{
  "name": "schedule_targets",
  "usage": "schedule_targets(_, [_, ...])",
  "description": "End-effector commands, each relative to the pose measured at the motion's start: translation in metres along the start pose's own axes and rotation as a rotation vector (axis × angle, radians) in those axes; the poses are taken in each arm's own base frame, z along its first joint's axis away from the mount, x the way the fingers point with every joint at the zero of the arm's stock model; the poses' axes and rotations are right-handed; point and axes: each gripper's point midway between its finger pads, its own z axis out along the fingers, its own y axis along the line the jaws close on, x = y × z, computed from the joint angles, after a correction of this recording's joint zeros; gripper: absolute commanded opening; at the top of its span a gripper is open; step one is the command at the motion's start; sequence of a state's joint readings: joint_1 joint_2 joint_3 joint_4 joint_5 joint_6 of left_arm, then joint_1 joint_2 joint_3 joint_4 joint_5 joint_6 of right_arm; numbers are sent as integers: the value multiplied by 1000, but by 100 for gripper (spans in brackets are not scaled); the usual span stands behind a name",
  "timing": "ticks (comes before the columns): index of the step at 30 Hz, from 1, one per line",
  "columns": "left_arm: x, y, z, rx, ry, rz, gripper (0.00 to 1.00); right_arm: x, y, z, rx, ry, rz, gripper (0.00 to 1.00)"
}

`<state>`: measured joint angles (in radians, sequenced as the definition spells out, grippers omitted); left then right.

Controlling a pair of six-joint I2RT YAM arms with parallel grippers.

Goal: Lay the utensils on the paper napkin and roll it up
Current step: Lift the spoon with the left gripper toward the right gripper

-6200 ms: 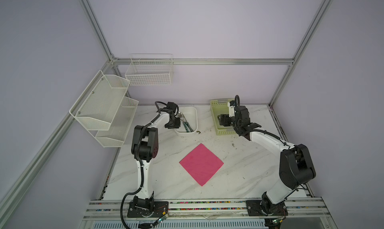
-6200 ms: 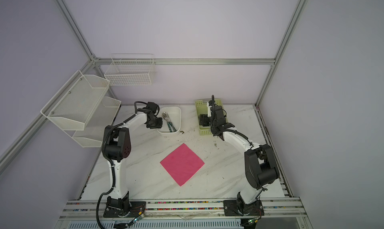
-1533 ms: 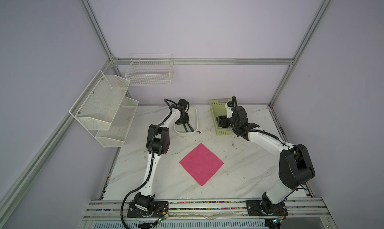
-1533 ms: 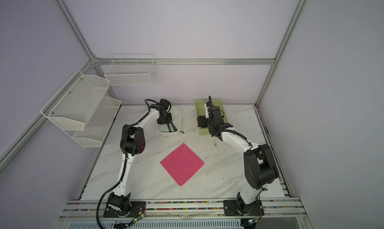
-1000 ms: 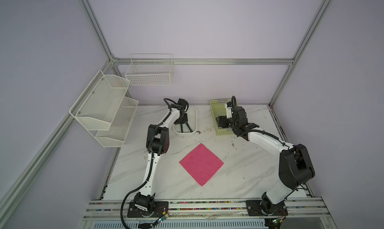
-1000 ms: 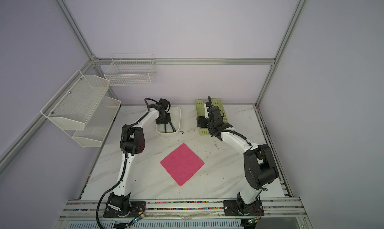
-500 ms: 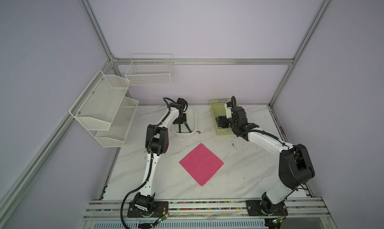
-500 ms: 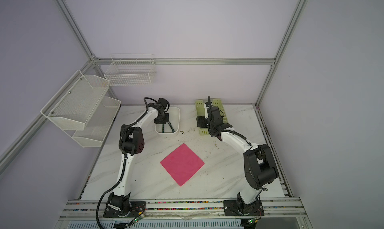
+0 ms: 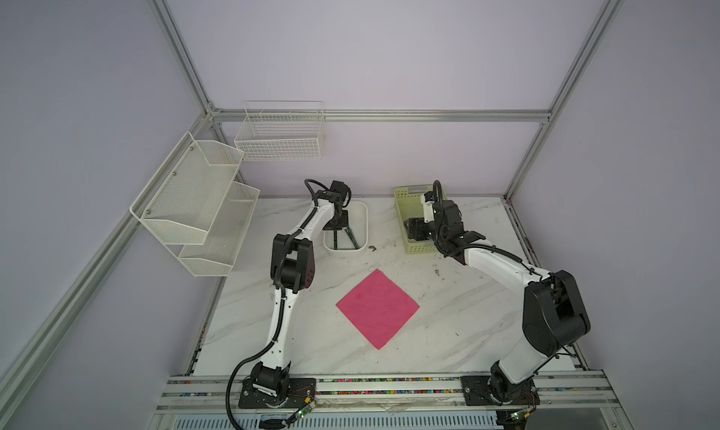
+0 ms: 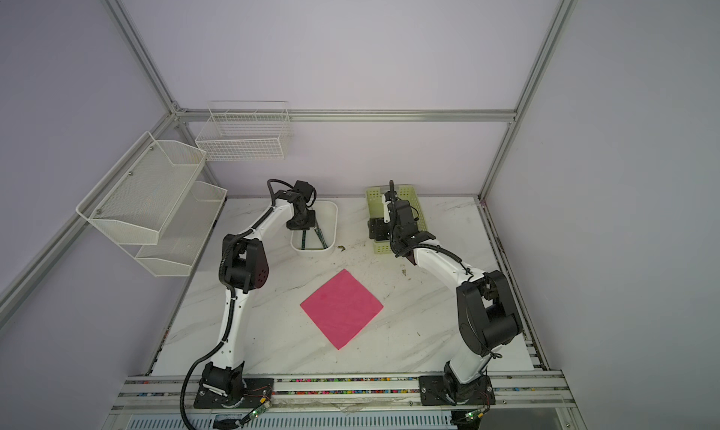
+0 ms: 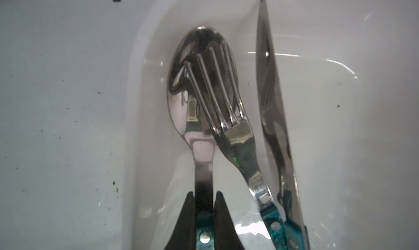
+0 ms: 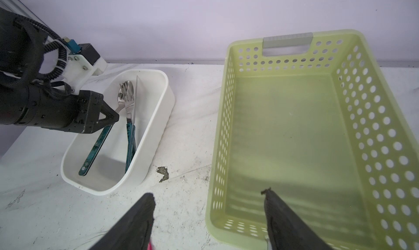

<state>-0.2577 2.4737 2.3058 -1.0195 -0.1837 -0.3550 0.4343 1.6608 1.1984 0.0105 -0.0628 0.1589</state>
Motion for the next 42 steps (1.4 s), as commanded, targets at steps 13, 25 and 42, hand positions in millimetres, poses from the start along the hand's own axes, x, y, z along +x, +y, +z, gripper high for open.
schedule_targets(13, [-64,11,-103,25,-244,-24,4,-20,9,-14,-9,-55,-8,78])
schedule_targets(25, [-65,-12,-130,186,-258,-2,4,-27,23,-16,-71,-44,55,77])
schedule_targets(42, [-44,-90,-216,557,-426,182,4,-48,124,-19,-614,57,400,47])
